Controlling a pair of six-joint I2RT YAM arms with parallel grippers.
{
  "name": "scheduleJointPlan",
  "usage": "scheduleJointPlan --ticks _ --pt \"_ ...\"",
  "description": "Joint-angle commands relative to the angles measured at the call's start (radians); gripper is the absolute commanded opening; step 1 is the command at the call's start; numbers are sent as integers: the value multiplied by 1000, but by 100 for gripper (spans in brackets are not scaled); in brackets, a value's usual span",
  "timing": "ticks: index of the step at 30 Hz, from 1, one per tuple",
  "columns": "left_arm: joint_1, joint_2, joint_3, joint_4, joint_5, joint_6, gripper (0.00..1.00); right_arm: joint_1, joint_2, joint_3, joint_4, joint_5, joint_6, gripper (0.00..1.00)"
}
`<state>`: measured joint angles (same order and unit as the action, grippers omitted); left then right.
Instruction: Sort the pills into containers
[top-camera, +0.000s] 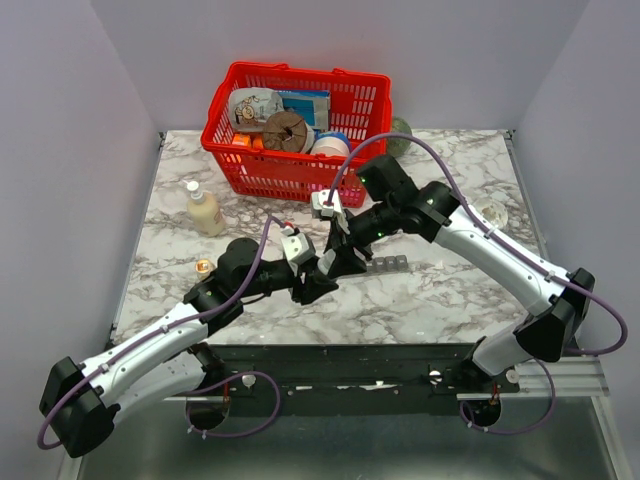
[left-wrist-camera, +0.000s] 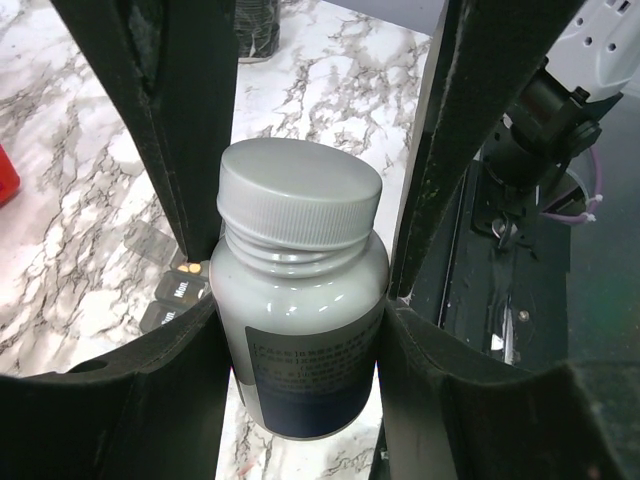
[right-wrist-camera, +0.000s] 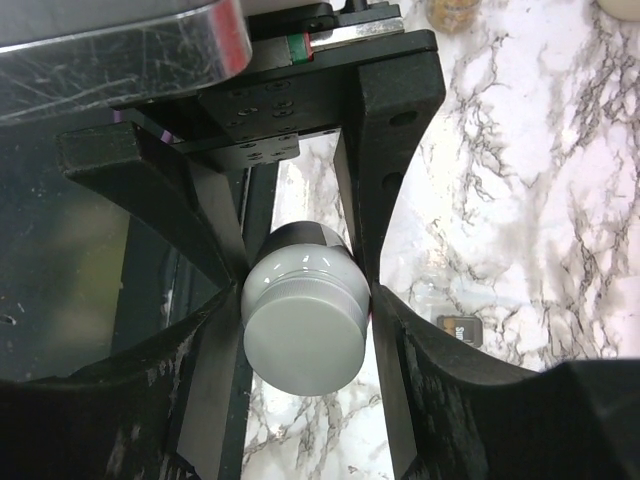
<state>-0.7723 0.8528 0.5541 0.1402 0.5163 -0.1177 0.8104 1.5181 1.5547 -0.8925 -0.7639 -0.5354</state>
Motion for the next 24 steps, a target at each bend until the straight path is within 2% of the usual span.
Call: scheduleJointPlan --ticks 1,14,18,24 --pt "1 -28 12 41 -35 -7 0 6 -29 -5 30 86 32 60" --pt "2 -23 6 24 -45 -2 0 4 -42 1 29 107 34 59" --pt "4 -18 9 16 -47 -5 0 4 -47 1 29 120 28 54" --pt "4 -9 21 -4 -45 -5 0 4 -42 7 26 123 17 37"
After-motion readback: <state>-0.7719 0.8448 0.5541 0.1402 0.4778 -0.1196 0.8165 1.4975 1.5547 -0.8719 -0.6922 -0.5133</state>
